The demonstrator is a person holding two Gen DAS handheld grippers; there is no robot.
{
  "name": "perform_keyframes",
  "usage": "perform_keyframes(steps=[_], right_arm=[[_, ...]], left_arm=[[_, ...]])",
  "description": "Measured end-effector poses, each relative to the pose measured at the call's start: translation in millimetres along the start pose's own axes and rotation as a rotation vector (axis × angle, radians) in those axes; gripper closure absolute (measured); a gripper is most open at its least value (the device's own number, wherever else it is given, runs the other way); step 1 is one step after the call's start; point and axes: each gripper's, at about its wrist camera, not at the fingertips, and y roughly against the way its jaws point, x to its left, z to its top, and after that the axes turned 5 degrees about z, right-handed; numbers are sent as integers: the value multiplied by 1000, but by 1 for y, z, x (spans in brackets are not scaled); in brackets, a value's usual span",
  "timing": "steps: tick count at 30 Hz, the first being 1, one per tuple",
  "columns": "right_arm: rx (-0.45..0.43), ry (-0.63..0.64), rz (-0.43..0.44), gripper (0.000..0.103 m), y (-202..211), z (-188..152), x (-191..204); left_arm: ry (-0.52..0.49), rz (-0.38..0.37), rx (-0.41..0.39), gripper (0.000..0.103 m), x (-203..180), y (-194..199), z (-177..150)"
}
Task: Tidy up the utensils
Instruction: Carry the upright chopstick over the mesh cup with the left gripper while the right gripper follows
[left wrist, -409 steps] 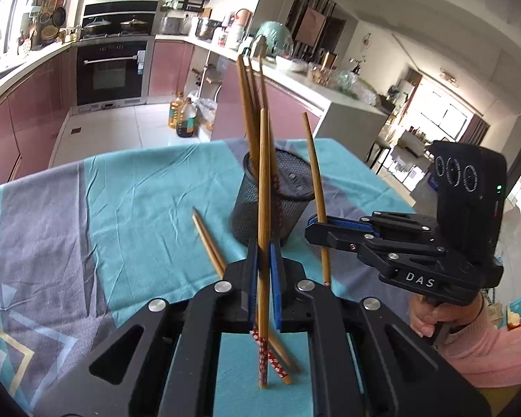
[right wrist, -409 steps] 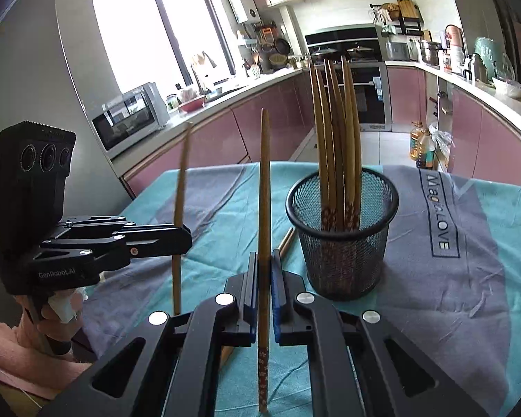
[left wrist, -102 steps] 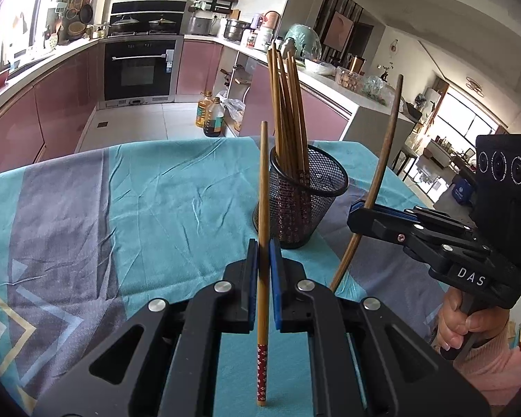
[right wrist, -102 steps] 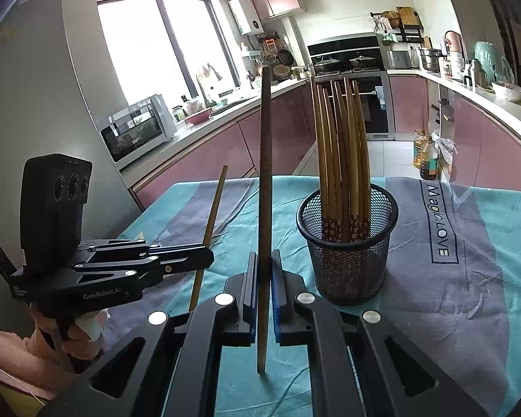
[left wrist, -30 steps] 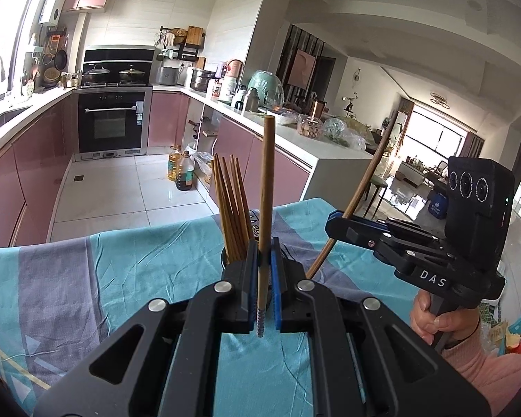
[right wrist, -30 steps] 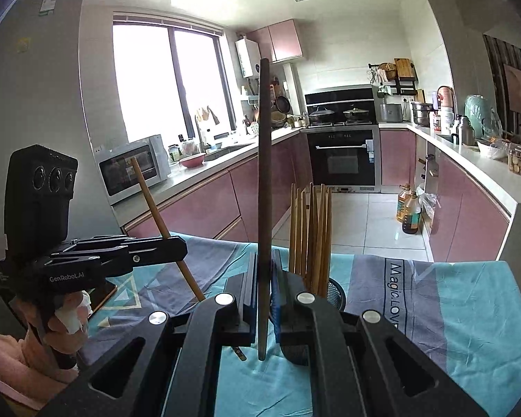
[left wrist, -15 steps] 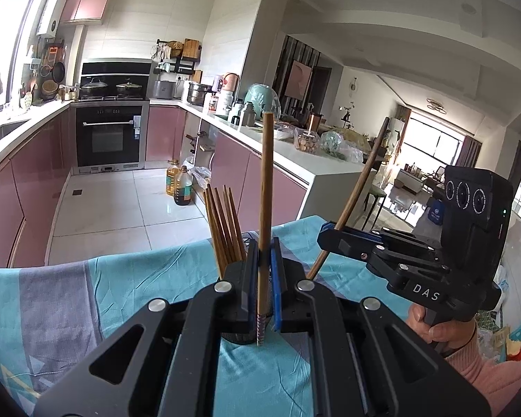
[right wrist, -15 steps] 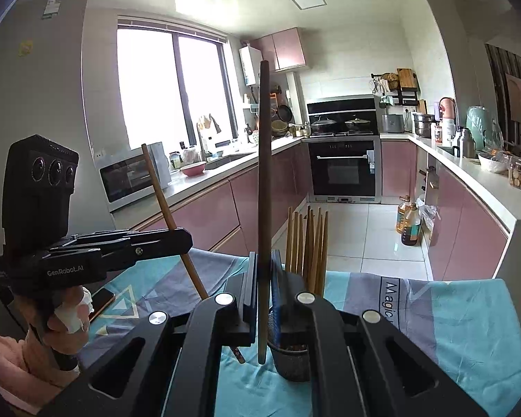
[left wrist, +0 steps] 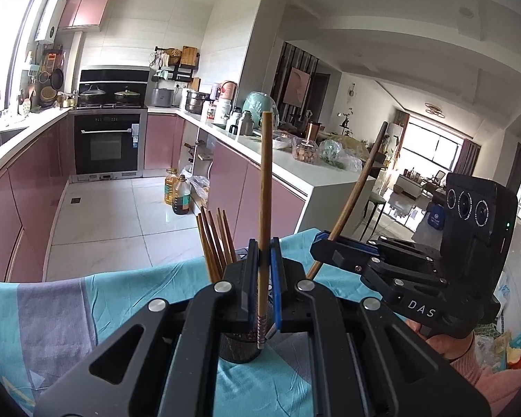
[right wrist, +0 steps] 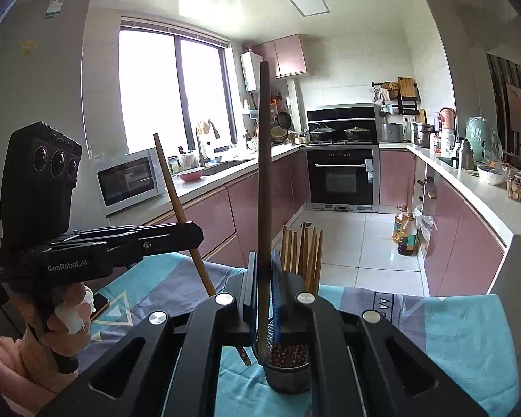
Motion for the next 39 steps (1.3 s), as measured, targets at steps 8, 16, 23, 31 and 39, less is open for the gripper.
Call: perform_keyframes(steps=[8,16,23,31,39], right_arm=[[3,6,-30,97,-6,0,0],[17,3,-49,97,-16,-1,-2],[28,2,-63,97,-20,-3,-2],[45,-5,-68,97,-28,-4,-5],[65,-15,-76,97,-35,-8,-9]], left_arm=[[15,2,3,96,0,-6,-1],[21,13,13,96,-1,-13,1],[34,29,30,96,0,-20,3],[40,40,55,96,3,-32,1],[24,45,67,96,2,-34,2]])
